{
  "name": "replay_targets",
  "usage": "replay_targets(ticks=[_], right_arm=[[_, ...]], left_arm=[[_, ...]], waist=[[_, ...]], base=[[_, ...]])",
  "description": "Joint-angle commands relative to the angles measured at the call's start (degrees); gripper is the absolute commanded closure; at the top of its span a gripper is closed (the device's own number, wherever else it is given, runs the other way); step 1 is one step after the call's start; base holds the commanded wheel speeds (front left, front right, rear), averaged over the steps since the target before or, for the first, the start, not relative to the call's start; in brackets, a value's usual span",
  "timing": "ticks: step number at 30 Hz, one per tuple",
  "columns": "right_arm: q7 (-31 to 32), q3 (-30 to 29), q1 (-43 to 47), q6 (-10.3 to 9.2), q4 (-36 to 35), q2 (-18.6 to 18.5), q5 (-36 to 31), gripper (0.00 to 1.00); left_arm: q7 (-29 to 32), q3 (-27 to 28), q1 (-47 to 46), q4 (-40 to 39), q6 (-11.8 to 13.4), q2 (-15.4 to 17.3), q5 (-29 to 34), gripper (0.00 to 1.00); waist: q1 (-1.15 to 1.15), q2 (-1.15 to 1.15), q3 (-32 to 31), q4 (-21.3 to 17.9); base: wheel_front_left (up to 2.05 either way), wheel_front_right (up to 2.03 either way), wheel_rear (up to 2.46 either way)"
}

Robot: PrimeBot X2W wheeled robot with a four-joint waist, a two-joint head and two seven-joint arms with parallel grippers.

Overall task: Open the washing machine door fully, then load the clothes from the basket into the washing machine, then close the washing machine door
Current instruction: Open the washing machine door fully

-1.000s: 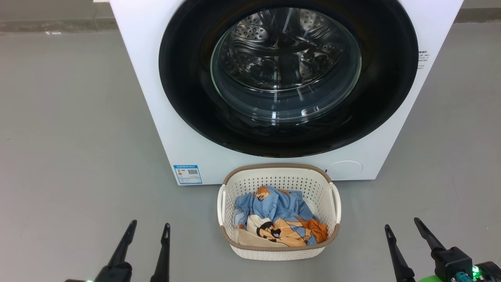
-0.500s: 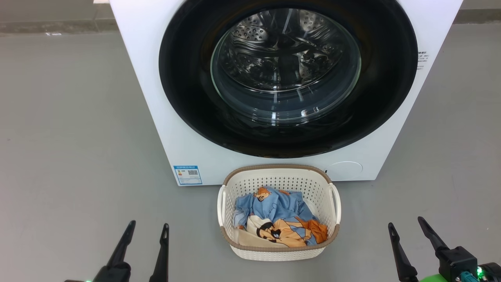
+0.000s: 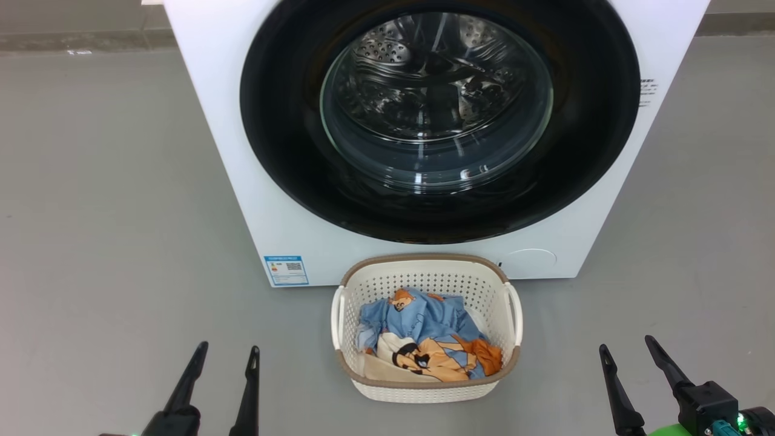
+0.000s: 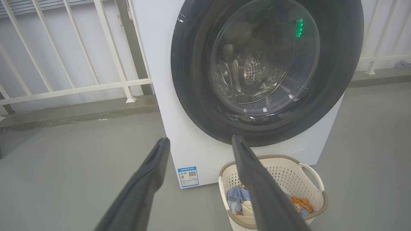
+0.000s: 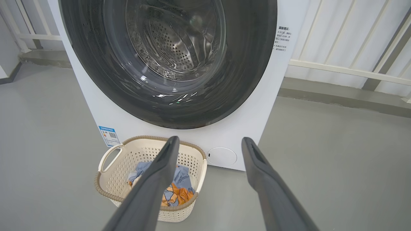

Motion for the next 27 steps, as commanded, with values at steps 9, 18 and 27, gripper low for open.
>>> replay_targets(ticks=[9,18,27], right_arm=[[-0.7,1.4,-0.9,0.09,-1.2,-0.8,0.4,0.0],[-0.7,1.4,-0.9,0.09,-1.1,-0.7,0.6,0.0],[-0.7,1.4,-0.9,0.09,-1.0,-0.6,0.7,0.0]], left_arm=[[-0.8,2.1,-1.2,-1.2,0.0,0.5,-0.8,0.0],[-0.8,2.3,-1.3,-1.1,-0.1,0.5,-0.9,0.0],[-0.8,2.5,-1.5,-1.6,0.4,0.5,-0.8,0.0]], waist=[[0.0,0.0,0.1,-0.2],[0.0,0.0,0.3,-0.4],[0.0,0.0,0.2,-0.4]], base=[[0.98,1.03,-2.01],[0.89,0.89,-1.78],[1.0,1.07,-2.07]])
